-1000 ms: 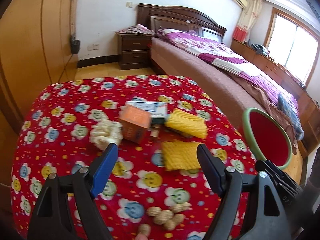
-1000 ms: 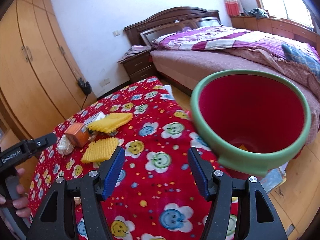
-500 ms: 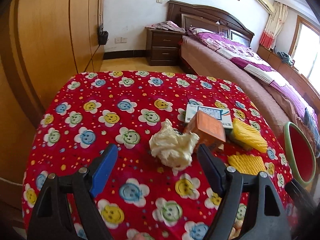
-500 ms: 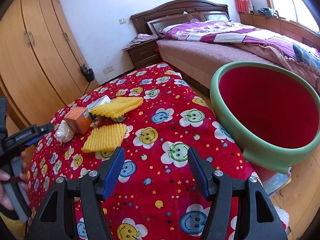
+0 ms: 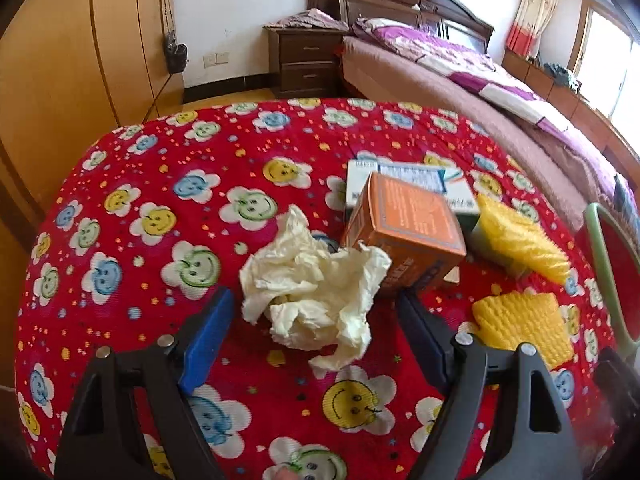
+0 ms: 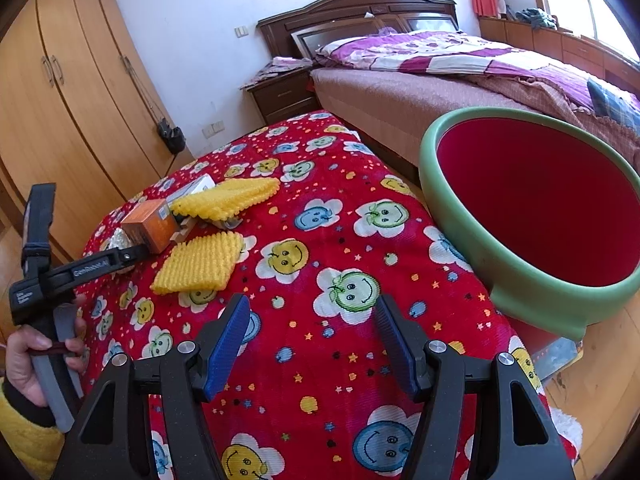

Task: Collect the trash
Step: 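Lower the left gripper onto the crumpled white tissue and close it, then grasp a yellow foam net sleeve with the right gripper while the left holds the tissue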

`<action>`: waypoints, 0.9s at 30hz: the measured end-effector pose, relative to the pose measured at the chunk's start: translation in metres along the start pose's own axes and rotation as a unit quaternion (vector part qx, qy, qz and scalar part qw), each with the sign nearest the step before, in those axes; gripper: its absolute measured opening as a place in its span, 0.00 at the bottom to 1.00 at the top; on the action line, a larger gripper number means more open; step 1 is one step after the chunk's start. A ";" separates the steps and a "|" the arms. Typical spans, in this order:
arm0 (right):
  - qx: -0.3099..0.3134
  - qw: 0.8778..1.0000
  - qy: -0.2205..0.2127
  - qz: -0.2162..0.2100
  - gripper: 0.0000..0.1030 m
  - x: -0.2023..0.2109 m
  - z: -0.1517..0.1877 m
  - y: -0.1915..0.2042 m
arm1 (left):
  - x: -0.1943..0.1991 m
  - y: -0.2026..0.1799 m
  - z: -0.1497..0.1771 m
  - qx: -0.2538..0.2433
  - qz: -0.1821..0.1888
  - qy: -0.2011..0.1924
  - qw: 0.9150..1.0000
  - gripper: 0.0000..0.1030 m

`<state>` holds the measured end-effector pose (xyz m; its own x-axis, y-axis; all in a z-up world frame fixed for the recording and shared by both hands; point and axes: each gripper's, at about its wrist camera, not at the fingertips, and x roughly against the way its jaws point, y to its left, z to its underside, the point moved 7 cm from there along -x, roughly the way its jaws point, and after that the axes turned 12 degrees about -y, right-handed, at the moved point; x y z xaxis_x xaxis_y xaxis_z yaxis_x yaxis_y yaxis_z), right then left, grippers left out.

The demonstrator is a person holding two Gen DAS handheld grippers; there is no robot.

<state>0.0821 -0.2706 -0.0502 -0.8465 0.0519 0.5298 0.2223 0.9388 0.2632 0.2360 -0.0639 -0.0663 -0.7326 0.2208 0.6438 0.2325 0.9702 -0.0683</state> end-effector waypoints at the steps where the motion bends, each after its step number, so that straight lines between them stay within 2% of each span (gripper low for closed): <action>1: 0.000 1.000 0.001 0.000 0.64 0.000 0.000 0.000 | -0.002 -0.001 0.001 0.000 -0.001 0.003 1.000 0.79; 5: -0.002 1.000 0.002 -0.002 0.64 -0.001 0.001 0.000 | -0.002 -0.003 -0.001 -0.006 -0.009 -0.006 1.000 0.67; 10: -0.003 1.000 0.002 -0.003 0.64 -0.001 0.001 0.000 | 0.001 0.000 -0.001 0.000 -0.005 -0.014 1.000 0.38; 19: 0.009 1.000 0.003 -0.002 0.64 -0.001 0.000 0.005 | 0.033 0.002 0.004 0.035 0.027 -0.021 0.999 0.35; 27: 0.029 0.999 0.006 -0.033 0.64 -0.009 -0.009 0.033 | 0.057 0.011 0.014 0.064 0.017 -0.033 0.997 0.35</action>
<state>0.1009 -0.2432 -0.0391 -0.8524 -0.0147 0.5228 0.1375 0.9582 0.2510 0.1873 -0.0388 -0.0410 -0.7672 0.2550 0.5885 0.1764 0.9661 -0.1885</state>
